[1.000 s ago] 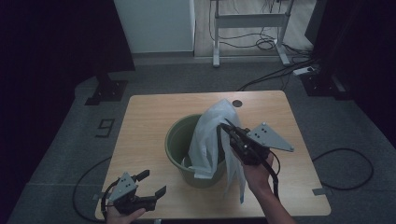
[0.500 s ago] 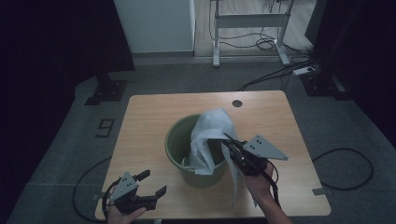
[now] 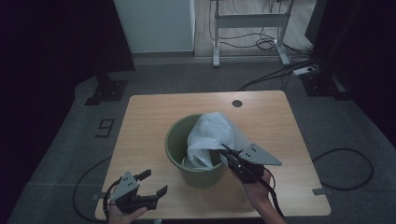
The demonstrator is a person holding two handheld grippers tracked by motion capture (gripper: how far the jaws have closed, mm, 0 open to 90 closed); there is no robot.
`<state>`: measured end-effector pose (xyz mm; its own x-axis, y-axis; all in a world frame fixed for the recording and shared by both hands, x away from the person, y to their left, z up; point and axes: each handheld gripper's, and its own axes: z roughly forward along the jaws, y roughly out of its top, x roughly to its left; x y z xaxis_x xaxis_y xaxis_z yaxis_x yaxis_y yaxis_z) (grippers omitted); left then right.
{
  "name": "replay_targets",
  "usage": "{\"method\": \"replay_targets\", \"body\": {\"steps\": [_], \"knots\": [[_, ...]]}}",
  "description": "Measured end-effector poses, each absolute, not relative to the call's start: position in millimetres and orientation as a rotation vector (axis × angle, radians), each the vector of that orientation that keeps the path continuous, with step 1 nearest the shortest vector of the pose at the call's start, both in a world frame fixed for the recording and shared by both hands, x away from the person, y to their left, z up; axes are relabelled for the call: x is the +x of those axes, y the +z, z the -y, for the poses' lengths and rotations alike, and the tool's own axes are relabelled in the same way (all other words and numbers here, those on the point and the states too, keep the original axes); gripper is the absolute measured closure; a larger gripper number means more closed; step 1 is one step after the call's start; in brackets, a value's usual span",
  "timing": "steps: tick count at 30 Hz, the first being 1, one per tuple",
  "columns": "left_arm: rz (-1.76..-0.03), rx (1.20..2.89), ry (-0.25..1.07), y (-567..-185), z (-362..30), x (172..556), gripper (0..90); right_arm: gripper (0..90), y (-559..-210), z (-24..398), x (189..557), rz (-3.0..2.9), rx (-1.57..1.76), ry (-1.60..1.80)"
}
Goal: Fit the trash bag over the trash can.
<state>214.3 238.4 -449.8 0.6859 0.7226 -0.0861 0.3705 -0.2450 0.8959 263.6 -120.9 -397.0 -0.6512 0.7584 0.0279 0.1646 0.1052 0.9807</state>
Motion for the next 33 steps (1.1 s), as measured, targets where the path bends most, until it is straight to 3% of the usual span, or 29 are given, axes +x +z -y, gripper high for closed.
{"method": "replay_targets", "body": {"steps": [10,16,17,18,24,33], "knots": [[-0.863,1.858,0.422,-451.1,-239.8,215.1,14.8,88.4,-402.3,116.8,260.3,-1.952,0.89,1.604],[-0.868,1.862,0.419,-453.3,-240.0,216.5,14.7,63.7,-404.1,121.9,258.0,-1.911,0.883,1.682],[-0.869,1.861,0.418,-453.6,-240.1,216.7,14.8,53.4,-404.2,123.2,254.2,-1.883,0.873,1.692],[-0.871,1.861,0.418,-454.0,-240.3,216.8,14.7,50.2,-404.2,124.1,251.9,-1.869,0.871,1.695],[-0.876,1.857,0.411,-455.3,-241.2,217.5,14.7,36.5,-406.0,133.3,239.9,-1.81,0.879,1.716],[-0.882,1.856,0.413,-456.5,-242.0,218.1,14.8,31.0,-416.6,154.2,222.2,-1.749,0.927,1.706]]}}
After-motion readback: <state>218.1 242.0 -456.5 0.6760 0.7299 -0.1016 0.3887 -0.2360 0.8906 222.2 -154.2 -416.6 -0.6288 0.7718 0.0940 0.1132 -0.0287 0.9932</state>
